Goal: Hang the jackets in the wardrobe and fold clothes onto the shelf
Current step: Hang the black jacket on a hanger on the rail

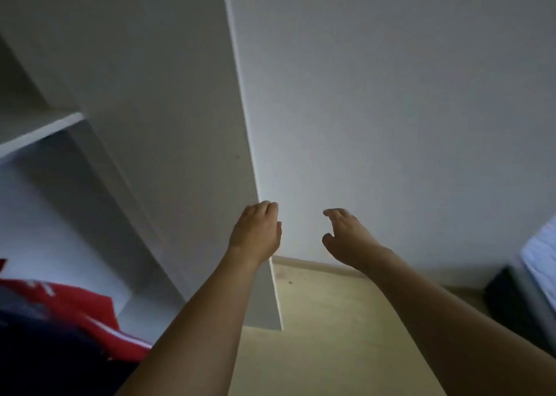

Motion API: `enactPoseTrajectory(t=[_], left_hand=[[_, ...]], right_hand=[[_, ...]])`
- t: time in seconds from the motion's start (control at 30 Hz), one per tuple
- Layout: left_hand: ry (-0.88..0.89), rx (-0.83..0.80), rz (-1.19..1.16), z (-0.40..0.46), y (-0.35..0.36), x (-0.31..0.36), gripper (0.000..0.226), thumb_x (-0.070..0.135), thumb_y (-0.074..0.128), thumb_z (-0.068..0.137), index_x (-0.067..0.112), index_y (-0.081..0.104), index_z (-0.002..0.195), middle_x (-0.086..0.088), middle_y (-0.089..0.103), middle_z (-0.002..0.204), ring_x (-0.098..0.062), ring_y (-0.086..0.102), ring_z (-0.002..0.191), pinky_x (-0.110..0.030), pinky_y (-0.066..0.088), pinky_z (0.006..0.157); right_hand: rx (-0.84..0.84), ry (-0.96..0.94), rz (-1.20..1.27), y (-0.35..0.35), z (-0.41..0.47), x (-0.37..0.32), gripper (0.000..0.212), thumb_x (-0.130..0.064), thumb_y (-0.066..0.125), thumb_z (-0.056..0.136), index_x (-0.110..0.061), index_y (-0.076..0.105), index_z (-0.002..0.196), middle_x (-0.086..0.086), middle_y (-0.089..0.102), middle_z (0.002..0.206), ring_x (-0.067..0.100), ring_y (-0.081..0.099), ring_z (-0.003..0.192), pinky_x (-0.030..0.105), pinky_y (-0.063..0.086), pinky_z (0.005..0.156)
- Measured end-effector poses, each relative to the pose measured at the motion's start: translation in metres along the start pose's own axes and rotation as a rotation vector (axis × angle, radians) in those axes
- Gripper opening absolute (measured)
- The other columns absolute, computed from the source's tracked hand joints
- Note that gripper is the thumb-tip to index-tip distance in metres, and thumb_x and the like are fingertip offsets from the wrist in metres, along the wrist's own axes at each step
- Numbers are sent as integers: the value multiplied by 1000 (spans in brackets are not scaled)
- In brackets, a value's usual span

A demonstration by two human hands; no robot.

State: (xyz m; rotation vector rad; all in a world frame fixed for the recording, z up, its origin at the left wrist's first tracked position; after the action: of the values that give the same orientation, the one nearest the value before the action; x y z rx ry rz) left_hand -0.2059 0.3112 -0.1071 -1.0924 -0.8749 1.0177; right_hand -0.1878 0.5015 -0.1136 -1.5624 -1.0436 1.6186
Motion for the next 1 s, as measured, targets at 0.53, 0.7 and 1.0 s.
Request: enactPoseTrajectory(t=[0.53, 0.7, 1.0], left_hand=[[633, -147, -109, 34, 85, 618, 48, 30, 40, 100, 8, 40, 143, -11, 45, 146, -28, 43, 132, -37, 24, 115], [711, -267, -114, 33, 132, 749, 48, 33, 40, 99, 10, 42, 142, -10, 45, 146, -27, 44, 131, -35, 27, 111], [879, -340, -204, -16, 170, 1042, 46, 31, 43, 97, 11, 44, 138, -10, 49, 140, -28, 46, 128, -36, 28, 111]], right_hand=[[205, 631, 32, -214, -312, 476, 52, -18, 50, 90, -11, 39, 141, 10, 39, 145, 31, 40, 130, 36, 34, 104], [282, 789, 59, -249, -390, 575, 51, -17, 48, 92, -8, 40, 142, 11, 39, 147, 31, 38, 134, 37, 31, 110], [339, 995, 99, -328, -543, 793, 53, -15, 48, 90, -9, 41, 142, 12, 38, 148, 29, 38, 134, 37, 34, 108]])
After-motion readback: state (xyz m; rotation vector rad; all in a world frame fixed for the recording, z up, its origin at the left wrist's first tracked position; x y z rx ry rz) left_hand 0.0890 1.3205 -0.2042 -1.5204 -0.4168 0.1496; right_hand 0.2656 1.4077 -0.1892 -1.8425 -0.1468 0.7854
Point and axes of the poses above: each hand's wrist, its own z-axis towards the middle knuckle, its own y-axis out of the palm, x = y × z, the point moved 3 cm from there along z, towards the middle knuckle
